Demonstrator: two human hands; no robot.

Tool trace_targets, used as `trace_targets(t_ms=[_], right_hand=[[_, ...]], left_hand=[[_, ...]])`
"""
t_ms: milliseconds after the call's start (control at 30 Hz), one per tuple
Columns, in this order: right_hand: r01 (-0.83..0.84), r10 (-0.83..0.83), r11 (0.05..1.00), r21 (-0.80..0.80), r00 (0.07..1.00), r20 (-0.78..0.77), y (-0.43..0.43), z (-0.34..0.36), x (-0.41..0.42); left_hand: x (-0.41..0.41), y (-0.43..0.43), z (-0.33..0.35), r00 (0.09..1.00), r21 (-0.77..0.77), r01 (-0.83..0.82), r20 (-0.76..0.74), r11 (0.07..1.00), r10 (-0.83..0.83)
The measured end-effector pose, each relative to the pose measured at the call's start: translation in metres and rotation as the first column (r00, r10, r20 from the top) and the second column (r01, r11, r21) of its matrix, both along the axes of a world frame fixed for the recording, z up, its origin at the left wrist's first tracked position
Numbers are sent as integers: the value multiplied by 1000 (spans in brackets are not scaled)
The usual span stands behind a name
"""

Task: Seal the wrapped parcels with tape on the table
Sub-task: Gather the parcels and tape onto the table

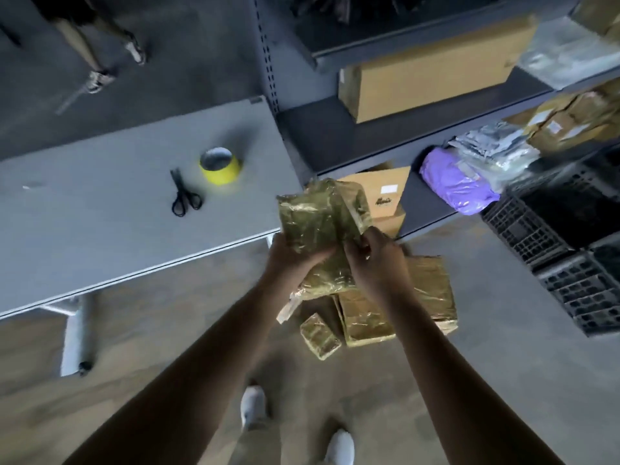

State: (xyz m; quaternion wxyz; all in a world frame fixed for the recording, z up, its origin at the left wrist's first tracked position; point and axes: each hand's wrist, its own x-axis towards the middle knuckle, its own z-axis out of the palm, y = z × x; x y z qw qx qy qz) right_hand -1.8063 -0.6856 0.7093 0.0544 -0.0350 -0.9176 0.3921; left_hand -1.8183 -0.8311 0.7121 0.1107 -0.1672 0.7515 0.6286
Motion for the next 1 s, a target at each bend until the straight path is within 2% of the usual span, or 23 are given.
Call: trace_targets(t_ms=[200, 267, 367, 467, 567, 900, 1000], right_hand=[[-234, 234, 972, 35, 972, 2, -69, 42, -9], [-301, 300, 953, 37, 953, 33, -96, 52, -13], [-355, 361, 932, -73, 928, 95, -139, 66, -18], [-396, 410, 906, -149, 909, 80, -183, 81, -18], [-438, 445, 892, -109, 893, 59, -228, 91, -18], [-504, 500, 848, 165, 863, 69, -382, 101, -23], [-466, 464, 870, 160, 884, 56, -422, 104, -21]], left_hand=[[14, -69, 40, 969, -236, -245, -43, 940, 242], [19, -96, 50, 957, -288, -289, -87, 913, 275], [31, -137, 66, 933, -315, -358, -141, 879, 330], [44, -178, 75, 919, -370, -391, -217, 843, 331], [52, -222, 79, 901, -381, -423, -273, 822, 337], [57, -364, 84, 898, -418, -430, -286, 800, 333], [51, -395, 87, 931, -524, -362, -238, 771, 276]])
